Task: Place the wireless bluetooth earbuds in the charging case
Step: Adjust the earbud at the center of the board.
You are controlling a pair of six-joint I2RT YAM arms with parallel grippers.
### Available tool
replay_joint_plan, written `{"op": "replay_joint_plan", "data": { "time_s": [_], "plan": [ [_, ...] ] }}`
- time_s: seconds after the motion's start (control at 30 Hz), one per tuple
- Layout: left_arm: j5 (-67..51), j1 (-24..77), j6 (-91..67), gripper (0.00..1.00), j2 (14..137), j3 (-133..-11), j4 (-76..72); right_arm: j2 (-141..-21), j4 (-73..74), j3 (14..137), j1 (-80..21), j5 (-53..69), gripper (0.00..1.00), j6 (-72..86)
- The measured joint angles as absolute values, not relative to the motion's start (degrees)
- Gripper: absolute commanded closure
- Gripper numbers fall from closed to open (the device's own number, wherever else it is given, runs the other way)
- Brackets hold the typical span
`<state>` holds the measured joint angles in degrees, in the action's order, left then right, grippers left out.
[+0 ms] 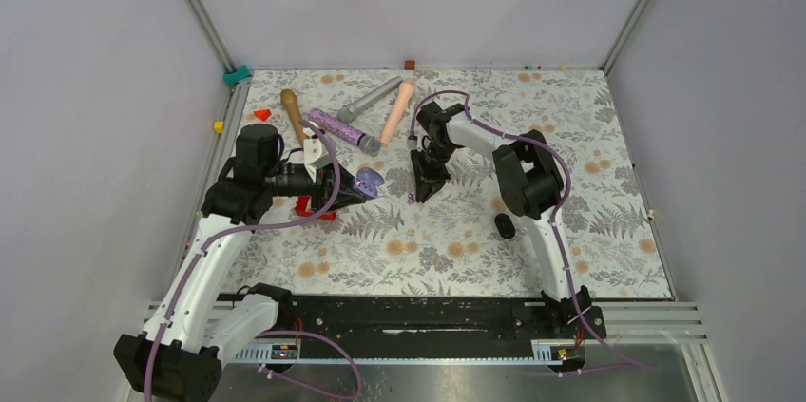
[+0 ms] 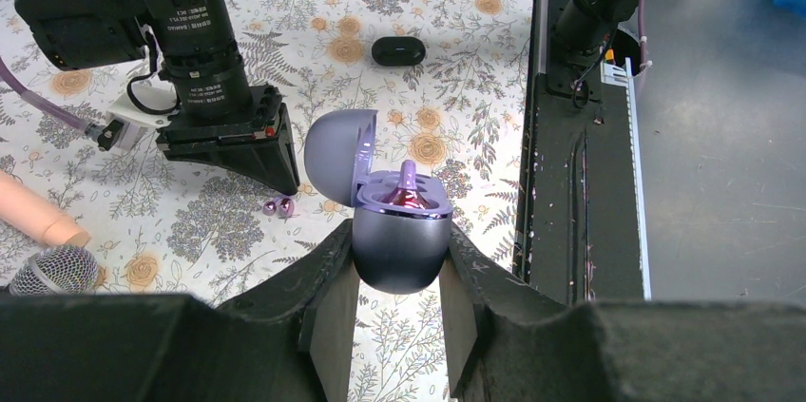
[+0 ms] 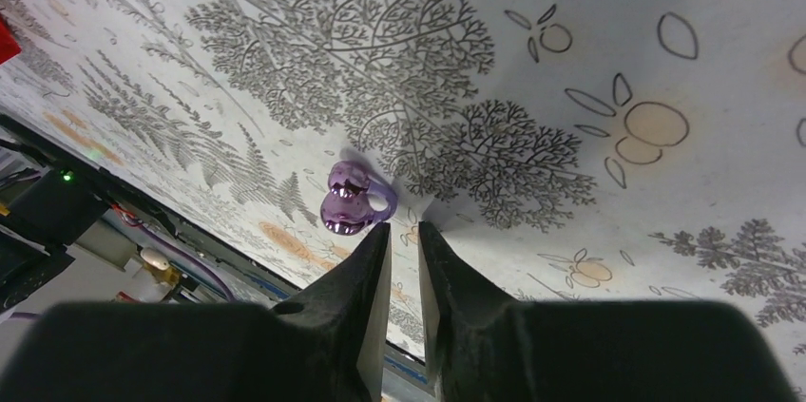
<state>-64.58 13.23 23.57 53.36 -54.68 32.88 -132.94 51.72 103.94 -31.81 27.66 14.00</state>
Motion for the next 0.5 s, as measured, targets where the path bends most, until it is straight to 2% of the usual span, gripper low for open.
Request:
{"op": "replay_joint_plan", "data": {
  "time_s": [0.5],
  "plan": [
    [-64.6, 13.2, 23.6, 0.81, 53.4, -54.7, 32.9, -133.4, 51.6, 103.9, -31.8, 27.7, 0.74, 15.0]
  ]
}}
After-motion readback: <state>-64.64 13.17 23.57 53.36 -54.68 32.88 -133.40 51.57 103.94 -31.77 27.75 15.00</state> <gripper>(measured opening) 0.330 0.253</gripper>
